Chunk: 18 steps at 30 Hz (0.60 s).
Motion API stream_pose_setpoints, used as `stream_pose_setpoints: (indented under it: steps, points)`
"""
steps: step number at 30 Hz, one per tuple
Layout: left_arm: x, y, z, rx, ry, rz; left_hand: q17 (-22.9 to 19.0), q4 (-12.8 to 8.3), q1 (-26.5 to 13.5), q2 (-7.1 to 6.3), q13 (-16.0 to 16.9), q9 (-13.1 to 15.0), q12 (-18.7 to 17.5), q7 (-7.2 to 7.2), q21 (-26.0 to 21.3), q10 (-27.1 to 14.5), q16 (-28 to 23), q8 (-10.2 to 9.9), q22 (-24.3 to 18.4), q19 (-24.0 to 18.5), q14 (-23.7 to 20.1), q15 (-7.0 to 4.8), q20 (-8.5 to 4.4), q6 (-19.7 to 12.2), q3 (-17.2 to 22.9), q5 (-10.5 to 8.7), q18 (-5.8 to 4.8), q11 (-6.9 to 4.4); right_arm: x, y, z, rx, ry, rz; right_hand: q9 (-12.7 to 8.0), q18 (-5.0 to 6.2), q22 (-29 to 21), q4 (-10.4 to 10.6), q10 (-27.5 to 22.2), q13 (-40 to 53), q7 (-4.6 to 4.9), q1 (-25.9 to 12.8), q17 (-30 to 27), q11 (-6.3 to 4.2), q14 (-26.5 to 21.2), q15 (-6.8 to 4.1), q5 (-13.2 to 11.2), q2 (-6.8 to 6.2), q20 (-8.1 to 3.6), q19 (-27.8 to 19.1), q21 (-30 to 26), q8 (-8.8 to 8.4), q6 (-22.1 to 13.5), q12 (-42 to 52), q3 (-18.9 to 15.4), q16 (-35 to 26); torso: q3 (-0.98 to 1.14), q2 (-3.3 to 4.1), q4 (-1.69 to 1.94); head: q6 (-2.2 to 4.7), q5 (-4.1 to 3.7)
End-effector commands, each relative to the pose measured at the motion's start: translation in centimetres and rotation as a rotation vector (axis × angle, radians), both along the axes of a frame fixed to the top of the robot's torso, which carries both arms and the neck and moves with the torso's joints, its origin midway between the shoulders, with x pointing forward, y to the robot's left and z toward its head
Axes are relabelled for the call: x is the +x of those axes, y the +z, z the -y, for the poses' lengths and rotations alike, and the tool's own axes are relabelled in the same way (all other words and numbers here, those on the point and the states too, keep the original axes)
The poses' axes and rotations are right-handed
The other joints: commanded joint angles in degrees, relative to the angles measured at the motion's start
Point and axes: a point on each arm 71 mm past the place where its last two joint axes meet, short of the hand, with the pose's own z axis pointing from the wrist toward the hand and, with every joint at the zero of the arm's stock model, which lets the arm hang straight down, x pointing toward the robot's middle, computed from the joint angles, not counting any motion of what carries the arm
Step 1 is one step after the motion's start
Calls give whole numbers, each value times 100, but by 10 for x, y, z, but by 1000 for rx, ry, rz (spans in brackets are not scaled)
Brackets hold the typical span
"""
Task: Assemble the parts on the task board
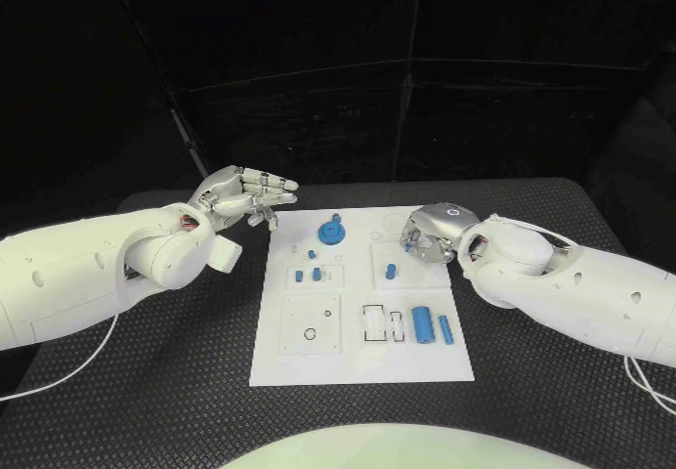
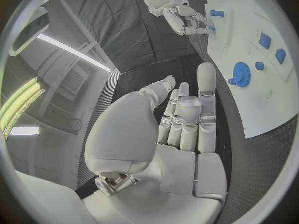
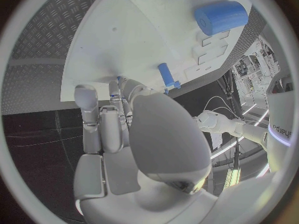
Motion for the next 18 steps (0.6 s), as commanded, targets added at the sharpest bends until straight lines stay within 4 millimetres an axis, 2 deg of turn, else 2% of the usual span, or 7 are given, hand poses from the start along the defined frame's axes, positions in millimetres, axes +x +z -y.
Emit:
stream_pose_setpoints:
  steps: [1, 8, 14, 18]
  points:
    - [1, 1, 1, -1, -2, 6, -7, -45, 37, 0, -6, -3, 17, 4, -21, -43, 4, -20, -7, -25, -10, 33, 25, -44, 0, 21, 105, 6, -2, 6, -1, 57, -1, 33, -5, -109, 16, -28, 44, -15, 2, -151, -3, 5, 277, -40, 91, -31, 16, -8, 35, -34, 35, -41, 75, 28, -2, 3, 2, -1, 13]
    - [1, 1, 0, 2, 6, 9, -73, -84, 25, -1, -19, -1, 23, 58, -42, -220, -11, -19, -13, -53, -61, 78, 58, -190, -26, 21, 98, 63, -6, 11, 3, 90, 1, 44, -5, -109, 24, -32, 56, -20, 0, -263, -3, 3, 276, -39, 89, -66, 19, -15, 44, -46, 46, -60, 109, 35, -5, -1, 1, 12, 48]
    - [2, 1, 0, 0, 4, 12, -94, -98, 26, -1, -19, 2, 36, 66, -47, -252, -15, -9, -13, -61, -77, 86, 66, -217, -33, 22, 98, 72, -12, 17, 7, 109, 3, 49, -3, -110, 29, -35, 66, -21, -5, -307, -2, 1, 277, -40, 68, -77, 21, -15, 48, -48, 56, -66, 123, 39, -5, -2, 4, 14, 48]
    - [2, 1, 0, -3, 1, 16, -94, -98, 26, -1, -19, 2, 36, 66, -47, -252, -15, -9, -13, -61, -77, 86, 66, -217, -33, 22, 98, 72, -20, 28, 4, 152, 20, 60, -2, -110, 33, -38, 71, -21, -8, -319, 4, -1, 278, -41, 62, -81, 21, -15, 51, -48, 62, -67, 129, 43, -10, -1, 4, 7, 76]
